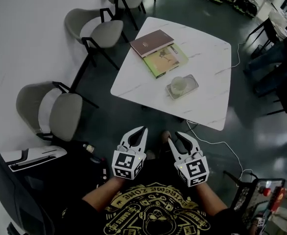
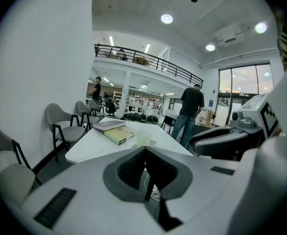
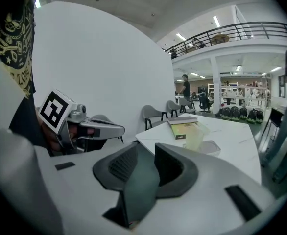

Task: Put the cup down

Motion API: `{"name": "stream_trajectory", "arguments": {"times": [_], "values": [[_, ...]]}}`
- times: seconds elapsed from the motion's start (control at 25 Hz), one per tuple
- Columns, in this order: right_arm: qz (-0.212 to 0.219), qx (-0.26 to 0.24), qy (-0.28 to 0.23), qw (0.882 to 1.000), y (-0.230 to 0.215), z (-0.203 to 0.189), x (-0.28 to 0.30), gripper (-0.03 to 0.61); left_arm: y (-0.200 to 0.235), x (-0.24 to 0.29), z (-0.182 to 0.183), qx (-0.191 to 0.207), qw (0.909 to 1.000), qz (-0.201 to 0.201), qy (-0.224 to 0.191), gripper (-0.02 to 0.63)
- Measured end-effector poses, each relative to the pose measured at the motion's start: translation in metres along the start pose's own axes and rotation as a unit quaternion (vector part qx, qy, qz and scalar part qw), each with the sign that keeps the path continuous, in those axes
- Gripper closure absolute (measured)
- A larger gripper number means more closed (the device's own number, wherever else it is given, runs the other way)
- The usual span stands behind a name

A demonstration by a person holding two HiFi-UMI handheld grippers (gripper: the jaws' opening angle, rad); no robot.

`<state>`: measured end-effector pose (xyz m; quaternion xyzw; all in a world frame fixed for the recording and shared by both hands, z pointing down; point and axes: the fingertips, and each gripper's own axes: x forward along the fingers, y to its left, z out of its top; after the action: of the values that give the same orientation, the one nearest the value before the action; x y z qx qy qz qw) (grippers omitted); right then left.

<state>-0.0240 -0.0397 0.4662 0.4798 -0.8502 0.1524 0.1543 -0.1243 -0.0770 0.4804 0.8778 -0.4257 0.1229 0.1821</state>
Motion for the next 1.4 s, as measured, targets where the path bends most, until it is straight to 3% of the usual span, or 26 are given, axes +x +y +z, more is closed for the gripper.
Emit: {"name": "stream_trajectory", "arguments": {"times": [0.16,0.36,0.64,1.4], "values": [[0.005,0.015,-0.002,1.0,0.017,-0.008,-0.015,0.494,-0.009,-0.015,-0.002,-0.013,0.9997,-0.021,-0.003,0.607],[0.0,-0.003,0.004,1.0,0.031,-0.007,-0.026,0.571,-0.025,-0.025,0.002,-0.001,0.9988,-0.047,-0.013,0.607],[-0.017,0.013,0.003,1.0,0.034,-0.019,-0.033,0.572,-0.037,-0.026,-0.006,0.021,0.9975,-0.066,-0.009,0.607],[-0.028,-0.008,0.004,1.0,0.039,-0.018,-0.045,0.574,-0.056,-0.027,-0.001,0.036,0.9946,-0.096,-0.016,0.607]]}}
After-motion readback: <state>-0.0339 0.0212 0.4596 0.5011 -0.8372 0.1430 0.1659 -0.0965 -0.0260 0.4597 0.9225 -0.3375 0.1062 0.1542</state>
